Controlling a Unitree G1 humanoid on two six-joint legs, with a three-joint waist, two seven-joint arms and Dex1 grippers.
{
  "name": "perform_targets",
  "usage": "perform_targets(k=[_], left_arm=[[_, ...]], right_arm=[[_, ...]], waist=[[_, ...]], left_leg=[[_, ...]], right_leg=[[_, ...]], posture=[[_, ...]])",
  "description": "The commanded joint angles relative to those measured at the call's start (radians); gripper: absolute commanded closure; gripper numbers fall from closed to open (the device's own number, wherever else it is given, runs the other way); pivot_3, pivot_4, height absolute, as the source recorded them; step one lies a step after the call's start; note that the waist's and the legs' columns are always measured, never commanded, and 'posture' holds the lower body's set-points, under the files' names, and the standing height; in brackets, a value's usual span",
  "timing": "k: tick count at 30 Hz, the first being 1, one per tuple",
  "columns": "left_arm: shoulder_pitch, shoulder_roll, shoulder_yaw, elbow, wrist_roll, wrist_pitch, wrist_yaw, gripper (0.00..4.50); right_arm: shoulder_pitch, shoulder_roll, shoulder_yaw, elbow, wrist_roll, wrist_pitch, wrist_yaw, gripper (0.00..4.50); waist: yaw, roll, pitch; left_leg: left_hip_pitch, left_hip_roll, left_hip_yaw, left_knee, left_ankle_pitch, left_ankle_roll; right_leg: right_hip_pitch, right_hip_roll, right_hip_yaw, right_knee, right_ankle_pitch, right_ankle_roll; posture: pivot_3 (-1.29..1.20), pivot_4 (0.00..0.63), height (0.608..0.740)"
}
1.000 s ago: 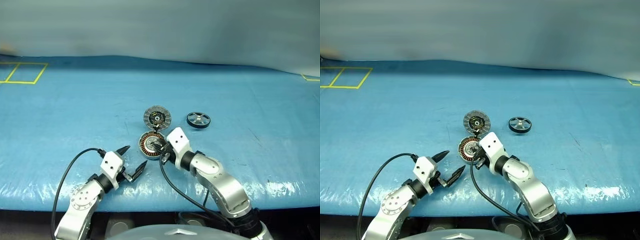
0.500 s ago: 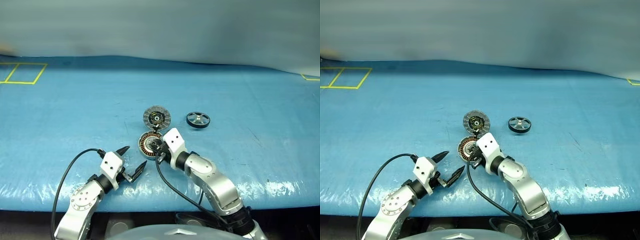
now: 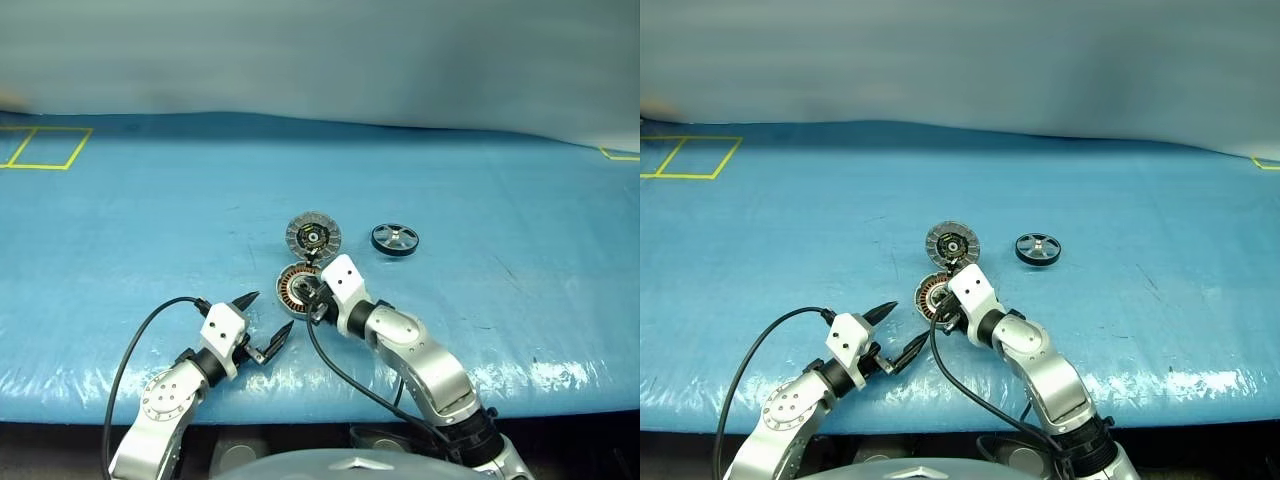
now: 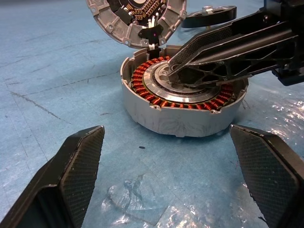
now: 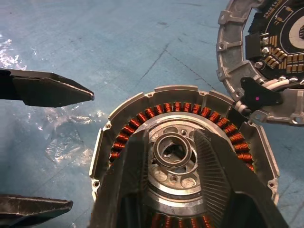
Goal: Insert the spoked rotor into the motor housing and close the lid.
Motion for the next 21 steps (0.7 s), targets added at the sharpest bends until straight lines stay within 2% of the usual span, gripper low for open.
perform_targets(k=[1, 2, 8, 11, 18, 21], left_arm=[[-0.004, -0.008, -0.002, -0.02, -0.004, -0.018, 0.001, 0.0], [-0.005, -0.009, -0.002, -0.014, -0.003, -0.021, 0.0, 0.0], [-0.007, -0.016, 0.0, 0.003, -0.002, -0.035, -0.005, 0.0], [-0.006, -0.017, 0.0, 0.005, -0.002, -0.037, -0.009, 0.0], [-0.011, -0.019, 0.001, 0.012, -0.004, -0.041, -0.012, 0.0], [-0.01, -0.021, 0.001, 0.012, -0.002, -0.043, -0.009, 0.0]], right_arm=[[0.022, -0.02, -0.004, -0.055, 0.021, 0.036, 0.014, 1.8], [0.026, -0.027, -0.004, -0.076, 0.027, 0.044, 0.019, 1.51], [0.018, -0.006, -0.065, -0.228, 0.083, 0.135, -0.009, 1.51], [-0.014, -0.015, -0.058, -0.253, 0.057, 0.212, -0.047, 2.13], [-0.091, -0.05, 0.015, -0.209, 0.008, 0.284, -0.08, 4.48], [-0.097, -0.05, 0.03, -0.191, 0.003, 0.278, -0.08, 4.48]], waist=[[0.002, 0.0, 0.0], [0.003, 0.0, 0.0], [0.0, 0.001, 0.0], [0.0, 0.0, 0.0], [0.0, 0.0, 0.0], [-0.001, 0.0, 0.0]], left_leg=[[0.0, 0.0, 0.0, 0.0, 0.0, 0.0], [0.0, 0.0, 0.0, 0.0, 0.0, 0.0], [0.0, 0.0, 0.0, 0.0, 0.0, 0.0], [0.0, 0.0, 0.0, 0.0, 0.0, 0.0], [-0.001, 0.0, 0.0, 0.0, 0.0, 0.0], [-0.001, 0.0, 0.0, 0.0, 0.0, 0.0]], right_leg=[[0.0, 0.0, 0.0, 0.0, 0.0, 0.0], [0.0, 0.0, 0.0, 0.0, 0.0, 0.0], [0.0, 0.0, 0.0, 0.001, 0.0, 0.0], [0.0, 0.0, 0.0, 0.0, 0.0, 0.0], [-0.001, 0.0, 0.0, 0.0, 0.0, 0.0], [-0.001, 0.0, 0.0, 0.0, 0.0, 0.0]], posture=[[0.0, 0.15, 0.74], [0.0, 0.15, 0.74], [0.0, 0.15, 0.74], [0.0, 0.15, 0.74], [0.0, 0.15, 0.74], [0.0, 0.15, 0.74]])
